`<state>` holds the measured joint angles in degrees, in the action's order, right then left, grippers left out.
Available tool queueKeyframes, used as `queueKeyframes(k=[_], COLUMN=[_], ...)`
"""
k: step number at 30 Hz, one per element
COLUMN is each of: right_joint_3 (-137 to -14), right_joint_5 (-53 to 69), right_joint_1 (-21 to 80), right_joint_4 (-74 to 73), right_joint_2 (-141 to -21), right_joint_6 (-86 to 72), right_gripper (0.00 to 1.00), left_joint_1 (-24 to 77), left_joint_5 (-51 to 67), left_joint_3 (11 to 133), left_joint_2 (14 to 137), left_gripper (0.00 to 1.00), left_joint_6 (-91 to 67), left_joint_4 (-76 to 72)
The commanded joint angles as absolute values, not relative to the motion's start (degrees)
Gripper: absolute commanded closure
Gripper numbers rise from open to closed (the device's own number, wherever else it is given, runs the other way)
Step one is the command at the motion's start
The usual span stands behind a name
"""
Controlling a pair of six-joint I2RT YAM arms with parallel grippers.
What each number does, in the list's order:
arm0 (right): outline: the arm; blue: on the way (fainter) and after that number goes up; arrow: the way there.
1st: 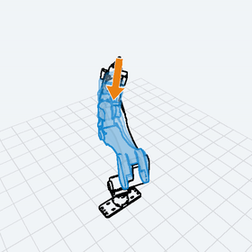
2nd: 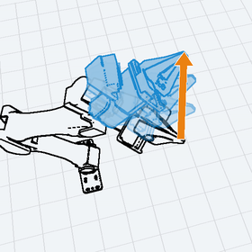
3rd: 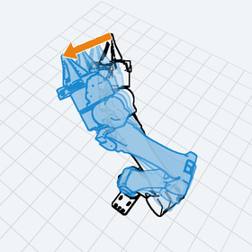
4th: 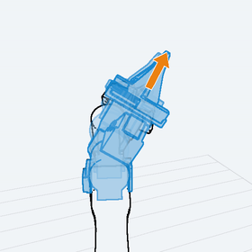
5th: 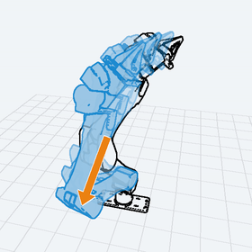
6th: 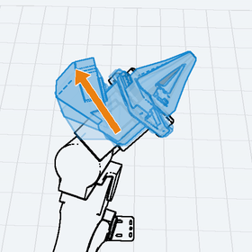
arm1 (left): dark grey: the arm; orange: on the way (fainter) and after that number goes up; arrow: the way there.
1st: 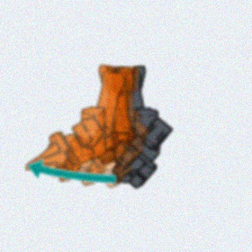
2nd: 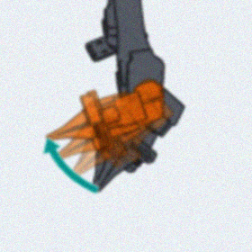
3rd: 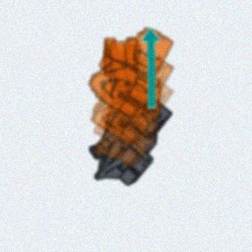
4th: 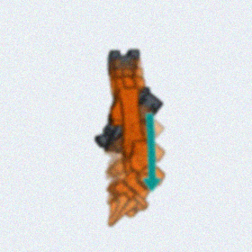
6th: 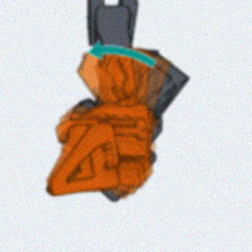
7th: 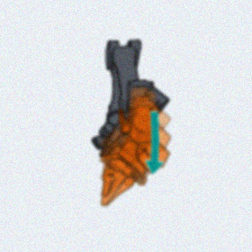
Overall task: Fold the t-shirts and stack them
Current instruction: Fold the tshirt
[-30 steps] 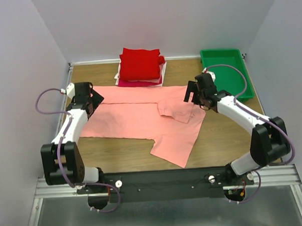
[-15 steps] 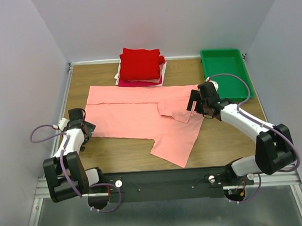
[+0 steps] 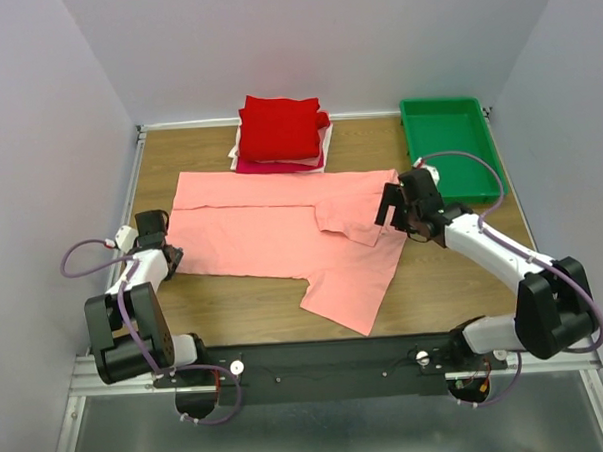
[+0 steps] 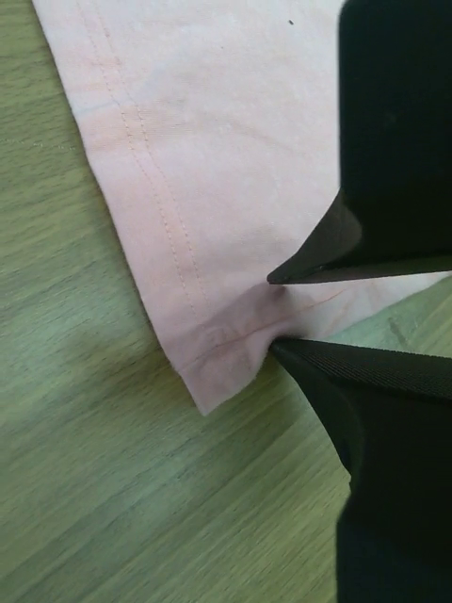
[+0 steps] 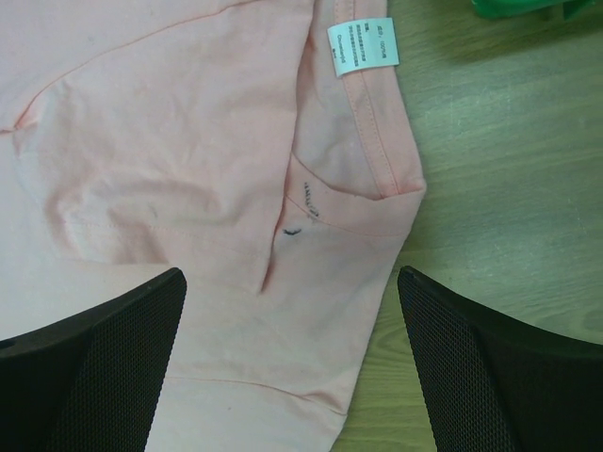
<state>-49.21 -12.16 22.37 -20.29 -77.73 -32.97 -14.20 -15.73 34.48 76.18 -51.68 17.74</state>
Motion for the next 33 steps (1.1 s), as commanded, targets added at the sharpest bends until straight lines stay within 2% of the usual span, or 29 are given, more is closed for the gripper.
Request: queueKeyframes(k=[1,2,7,11,14,17,24,27,33], right_joint_3=[-47.2,-46.59,-44.74,-42.54,-41.05,-41.13,-41.22,-42.53,-42.45], right_joint_5=[-11.87,-11.34,-8.01,1.28,8.24,1.89,-7.9,-14.13,-15.82], right_joint_1=[22.06,22.06,22.06,22.15,24.25,38.87,62.54,68.44,73.47], right_joint_4=[-20.39,-20.39,-20.39,-20.48,-20.65,-23.01,-30.49,-35.39,-39.46], right_joint_2=[-75.41,-74.98,-71.91,-68.83,-66.11,-65.21,-72.5,-77.59,-78.75], right_joint_6=[-33.4,-33.22,-31.82,-29.8,-28.48,-28.74,-33.74,-37.43,-39.11], right_gripper=[0.0,0.0,0.0,0.02,0.08,0.08,0.11,0.16,0.23], left_joint_1=[-14.5,-14.5,-14.5,-14.5,-14.5,-14.59,-14.5,-14.5,-14.5], left_joint_5=[-13.8,-13.71,-12.49,-9.15,-9.75,-10.72,-11.69,-11.78,-11.78], left_joint_3=[32.78,32.52,32.43,30.51,29.54,29.62,29.27,29.18,29.09], left_joint_2=[78.31,78.31,77.87,75.25,71.48,68.13,67.23,68.2,67.59], left_gripper=[0.86,1.0,1.0,1.0,1.0,1.0,1.0,1.0,1.0], left_joint_6=[-50.98,-51.24,-50.36,-48.96,-49.39,-50.18,-50.71,-50.63,-50.89], left_joint_4=[16.79,16.79,15.39,12.49,12.3,13.09,13.45,13.62,13.45])
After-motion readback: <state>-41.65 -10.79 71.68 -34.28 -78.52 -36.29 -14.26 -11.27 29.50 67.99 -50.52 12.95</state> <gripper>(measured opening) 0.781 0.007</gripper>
